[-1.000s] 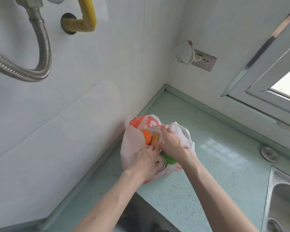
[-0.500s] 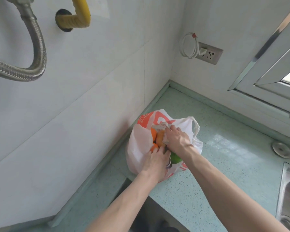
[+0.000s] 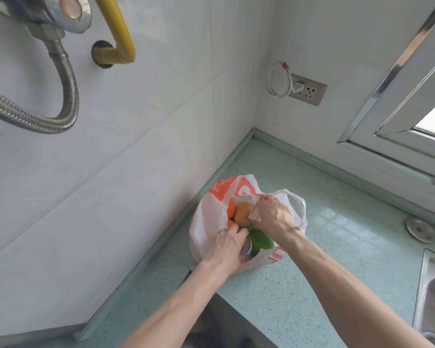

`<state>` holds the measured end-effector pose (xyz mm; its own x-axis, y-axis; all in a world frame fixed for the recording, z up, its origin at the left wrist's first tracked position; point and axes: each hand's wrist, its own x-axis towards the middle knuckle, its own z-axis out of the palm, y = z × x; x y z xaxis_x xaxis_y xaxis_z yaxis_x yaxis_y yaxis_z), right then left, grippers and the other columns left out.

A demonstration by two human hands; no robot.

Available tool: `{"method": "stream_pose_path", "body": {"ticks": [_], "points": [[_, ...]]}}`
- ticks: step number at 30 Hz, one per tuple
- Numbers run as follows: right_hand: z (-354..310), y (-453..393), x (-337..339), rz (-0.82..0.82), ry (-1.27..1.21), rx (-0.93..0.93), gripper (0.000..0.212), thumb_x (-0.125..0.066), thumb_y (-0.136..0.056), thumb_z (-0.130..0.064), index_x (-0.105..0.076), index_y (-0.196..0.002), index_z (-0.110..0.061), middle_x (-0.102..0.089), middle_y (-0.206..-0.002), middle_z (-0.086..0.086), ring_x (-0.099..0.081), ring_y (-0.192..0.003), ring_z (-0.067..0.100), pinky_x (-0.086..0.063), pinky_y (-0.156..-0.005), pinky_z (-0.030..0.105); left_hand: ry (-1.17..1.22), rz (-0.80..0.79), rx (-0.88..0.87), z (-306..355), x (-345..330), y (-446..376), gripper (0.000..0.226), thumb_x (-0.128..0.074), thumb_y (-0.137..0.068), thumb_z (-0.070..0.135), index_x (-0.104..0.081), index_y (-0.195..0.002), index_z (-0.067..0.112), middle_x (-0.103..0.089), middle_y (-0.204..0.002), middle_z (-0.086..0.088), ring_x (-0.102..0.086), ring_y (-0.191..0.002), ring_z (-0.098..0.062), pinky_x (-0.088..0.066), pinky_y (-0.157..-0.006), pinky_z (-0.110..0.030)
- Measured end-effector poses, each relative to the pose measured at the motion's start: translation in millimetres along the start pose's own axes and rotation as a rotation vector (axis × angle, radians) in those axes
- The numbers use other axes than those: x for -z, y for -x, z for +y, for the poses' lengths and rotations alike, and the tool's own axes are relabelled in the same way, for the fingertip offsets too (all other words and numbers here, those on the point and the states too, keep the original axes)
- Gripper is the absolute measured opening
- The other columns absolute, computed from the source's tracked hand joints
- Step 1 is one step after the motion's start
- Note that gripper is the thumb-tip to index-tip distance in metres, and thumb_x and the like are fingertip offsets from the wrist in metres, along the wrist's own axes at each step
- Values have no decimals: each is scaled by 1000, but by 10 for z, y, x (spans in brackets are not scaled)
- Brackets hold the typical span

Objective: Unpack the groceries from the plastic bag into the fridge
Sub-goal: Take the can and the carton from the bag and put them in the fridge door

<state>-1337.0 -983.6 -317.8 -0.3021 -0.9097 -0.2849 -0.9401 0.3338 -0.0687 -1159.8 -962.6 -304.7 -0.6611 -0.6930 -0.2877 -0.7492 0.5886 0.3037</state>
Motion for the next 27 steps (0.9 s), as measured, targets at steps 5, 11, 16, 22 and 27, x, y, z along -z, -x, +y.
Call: {"method": "stream_pose_path", "body": {"ticks": [5,11,16,22,27], "points": [[19,228,298,76,-129,45,54,-81,-76,-38,-56,-115,-9,-61,-110,11,-59,-83,24,-55,-68,33,40,78,28,126,218,64,53,-74,-92,24,-51,-139,18,-54,-125,-8,-59,-114,-31,-46,-90,-39],[-22,694,739,193,-175,100,68,-71,-81,-64,-51,-116,-10,-60,-117,6,-63,-104,25,-53,-82,36,39,217,38,229,567,256,62,-77,-89,32,-45,-142,26,-53,-129,-2,-63,-112,-27,-49,-79,-36],[-21,1023,898,335,-289,161,64,-66,-81,-72,-50,-117,-21,-59,-112,-5,-57,-108,19,-50,-76,33,14,313,49,290,806,500,51,-76,-89,35,-50,-132,26,-55,-119,0,-63,-105,-24,-43,-73,-30],[11,1362,1045,460,-531,254,67,-64,-84,-67,-46,-136,-30,-54,-119,-13,-60,-99,12,-52,-72,32,123,330,115,314,932,795,42,-77,-84,34,-55,-119,26,-51,-108,2,-61,-86,-23,-36,-66,-27],[69,1513,1030,504,-686,337,71,-77,-81,-50,-47,-143,-32,-54,-117,-12,-61,-98,11,-58,-78,37,225,439,190,311,901,1086,41,-76,-82,26,-62,-121,23,-42,-99,7,-52,-82,-18,-40,-67,-28]]}}
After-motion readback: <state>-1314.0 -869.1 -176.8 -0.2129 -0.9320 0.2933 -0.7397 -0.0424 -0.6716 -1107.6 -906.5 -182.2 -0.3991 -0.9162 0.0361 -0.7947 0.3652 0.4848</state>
